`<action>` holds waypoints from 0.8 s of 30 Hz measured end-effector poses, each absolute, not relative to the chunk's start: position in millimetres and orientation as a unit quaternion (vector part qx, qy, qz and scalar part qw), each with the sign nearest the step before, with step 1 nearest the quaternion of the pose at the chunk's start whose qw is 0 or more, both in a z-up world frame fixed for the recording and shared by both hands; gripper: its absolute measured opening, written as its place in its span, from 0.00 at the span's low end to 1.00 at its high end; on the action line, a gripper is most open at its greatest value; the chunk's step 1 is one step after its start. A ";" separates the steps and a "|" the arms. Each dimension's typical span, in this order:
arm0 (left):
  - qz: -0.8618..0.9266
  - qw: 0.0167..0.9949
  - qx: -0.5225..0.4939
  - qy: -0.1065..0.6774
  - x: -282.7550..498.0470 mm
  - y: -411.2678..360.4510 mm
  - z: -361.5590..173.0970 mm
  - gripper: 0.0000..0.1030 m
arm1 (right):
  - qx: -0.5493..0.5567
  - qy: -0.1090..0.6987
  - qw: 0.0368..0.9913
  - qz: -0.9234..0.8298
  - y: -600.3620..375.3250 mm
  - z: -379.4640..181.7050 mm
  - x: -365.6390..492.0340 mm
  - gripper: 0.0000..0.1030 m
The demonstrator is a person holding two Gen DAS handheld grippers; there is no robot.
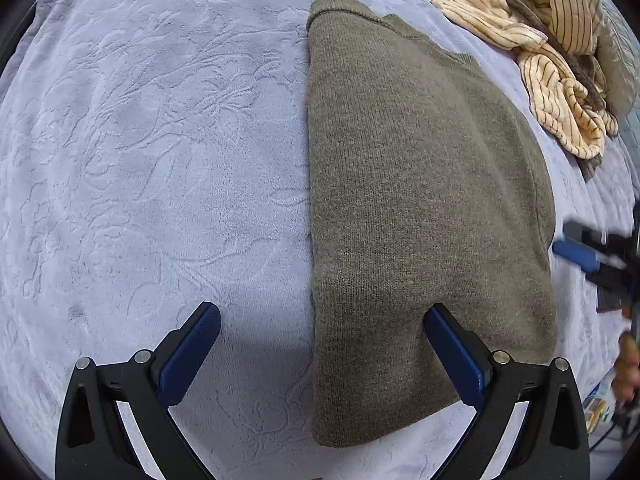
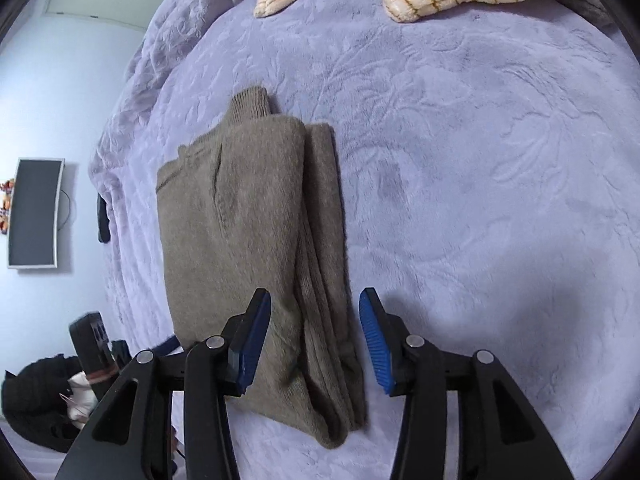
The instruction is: Fold small clothes
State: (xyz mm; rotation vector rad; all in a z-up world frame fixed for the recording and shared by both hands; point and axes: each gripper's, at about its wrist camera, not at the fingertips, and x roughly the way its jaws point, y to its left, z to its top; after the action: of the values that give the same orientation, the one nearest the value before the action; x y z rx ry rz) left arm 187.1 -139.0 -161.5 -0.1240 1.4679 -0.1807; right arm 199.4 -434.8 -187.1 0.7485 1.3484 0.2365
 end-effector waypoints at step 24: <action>-0.098 0.715 -0.060 0.690 192.1 -152.6 -183.1 0.99 | 0.365 0.602 0.700 0.120 -458.8 -203.8 198.4 0.72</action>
State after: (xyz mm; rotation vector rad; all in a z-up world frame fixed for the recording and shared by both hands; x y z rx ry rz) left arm 192.1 -152.6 -183.1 -0.1328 1.5284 -0.2176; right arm 198.4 -458.8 -203.8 0.8127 1.3417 0.2671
